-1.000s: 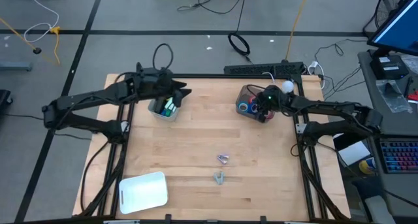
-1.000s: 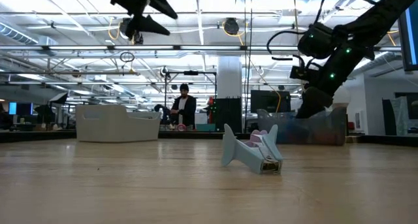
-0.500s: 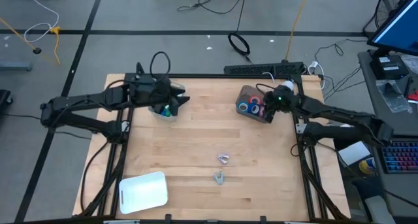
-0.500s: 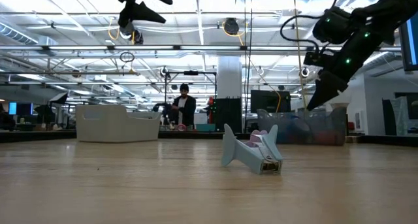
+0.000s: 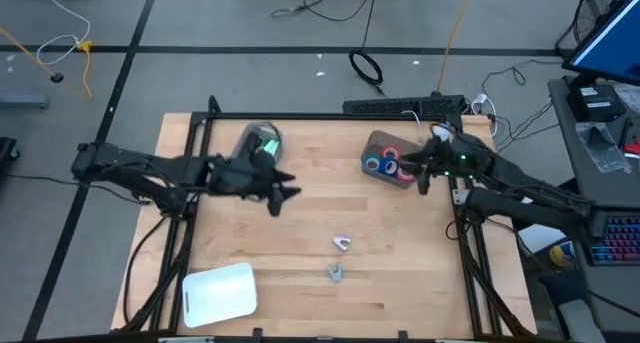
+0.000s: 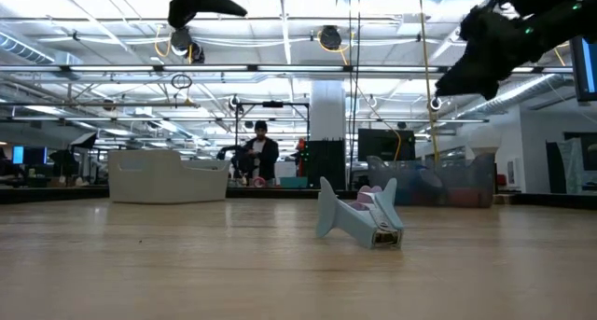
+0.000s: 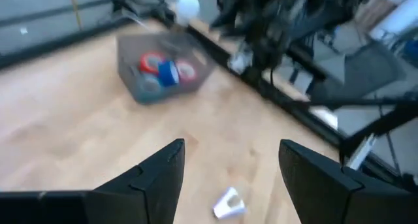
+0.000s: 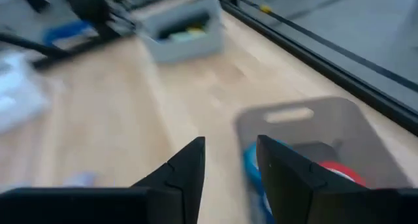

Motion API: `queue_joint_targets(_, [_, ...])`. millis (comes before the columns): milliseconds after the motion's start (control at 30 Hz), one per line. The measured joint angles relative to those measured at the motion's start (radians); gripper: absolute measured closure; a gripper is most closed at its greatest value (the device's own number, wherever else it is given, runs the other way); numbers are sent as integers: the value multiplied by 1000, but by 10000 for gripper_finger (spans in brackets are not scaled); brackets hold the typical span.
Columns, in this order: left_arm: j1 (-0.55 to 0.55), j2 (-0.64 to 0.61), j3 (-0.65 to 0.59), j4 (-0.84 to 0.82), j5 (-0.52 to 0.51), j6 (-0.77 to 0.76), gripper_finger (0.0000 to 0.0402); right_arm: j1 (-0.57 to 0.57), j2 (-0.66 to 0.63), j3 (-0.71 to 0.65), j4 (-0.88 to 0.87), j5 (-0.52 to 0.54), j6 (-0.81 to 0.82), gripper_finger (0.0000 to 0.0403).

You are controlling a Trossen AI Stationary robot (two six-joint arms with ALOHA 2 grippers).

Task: Pick and place Stapler, Stapler remover, tape
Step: Put the purple staple remover into the white bin

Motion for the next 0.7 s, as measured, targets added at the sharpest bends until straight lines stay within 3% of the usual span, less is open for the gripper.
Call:
queue_joint_targets(333, [-162,263,-1,226,-43,-55,153,0,-192,0,0,-229,71,273])
queue_joint_targets(533, [-189,420,0,417,-43,124,153,0,-265,0,-1,-282,120,273])
queue_joint_targets(700, [-181,504,54,425,-42,258,153,0,-299,0,-14,-284,148,273])
